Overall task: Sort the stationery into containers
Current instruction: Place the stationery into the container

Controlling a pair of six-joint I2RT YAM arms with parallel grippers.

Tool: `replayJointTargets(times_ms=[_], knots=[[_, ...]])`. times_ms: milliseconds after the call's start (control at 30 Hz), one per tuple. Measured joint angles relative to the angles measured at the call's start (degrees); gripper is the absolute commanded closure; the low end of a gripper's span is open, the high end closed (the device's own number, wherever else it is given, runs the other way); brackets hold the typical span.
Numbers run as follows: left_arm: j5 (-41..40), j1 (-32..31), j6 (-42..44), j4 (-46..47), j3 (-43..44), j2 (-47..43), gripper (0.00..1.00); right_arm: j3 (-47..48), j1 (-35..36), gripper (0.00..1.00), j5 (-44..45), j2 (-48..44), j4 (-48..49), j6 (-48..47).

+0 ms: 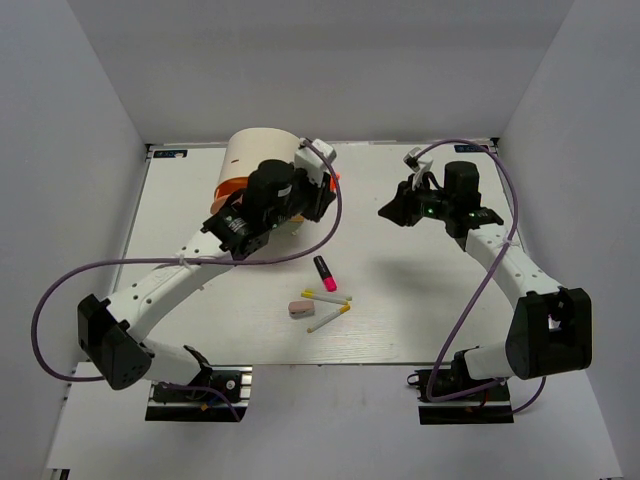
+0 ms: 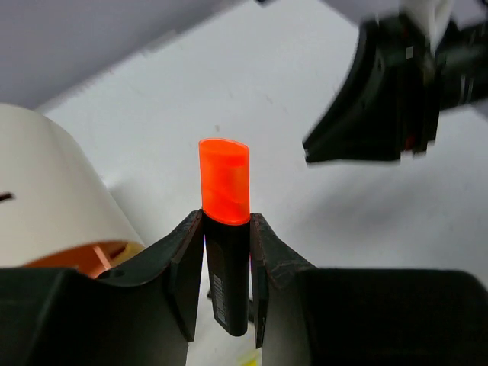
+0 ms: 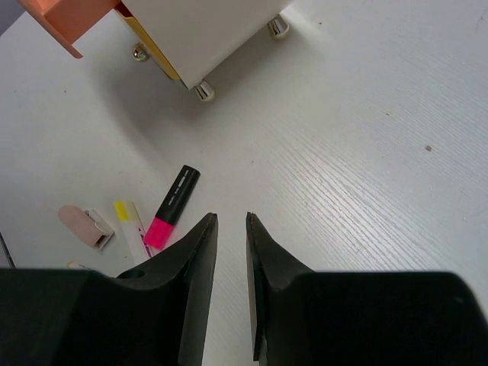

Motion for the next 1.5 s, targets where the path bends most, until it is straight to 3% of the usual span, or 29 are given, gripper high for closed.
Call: replayJointTargets(times_ms=[400, 667, 1367, 1467, 1500], knots=[[-27.9, 1.3, -6.3, 14.9, -1.9, -2.1, 1.0, -1.4, -0.4, 0.72, -0.6, -0.7, 0.3, 0.0], [-40.9, 3.3, -9.7, 18.4, -5.7, -4.9, 1.0, -1.9, -0.4, 0.72, -0.7, -0.8, 1.2, 0.2], [-53.7, 6.4, -28.9, 14.4, -10.0, -3.1, 1.0, -3.7, -1.2, 0.72, -1.1, -2.3, 3.1, 1.5], [-53.7, 6.4, -30.4, 13.4, -10.0, -3.0, 0.95, -3.8, -1.5, 0.72, -1.1, -2.6, 3.2, 1.5], [-53.7, 6.4, -31.0, 13.2, -10.0, -3.0, 0.84, -3.8, -1.6, 0.72, -1.1, -2.7, 3.3, 1.5]])
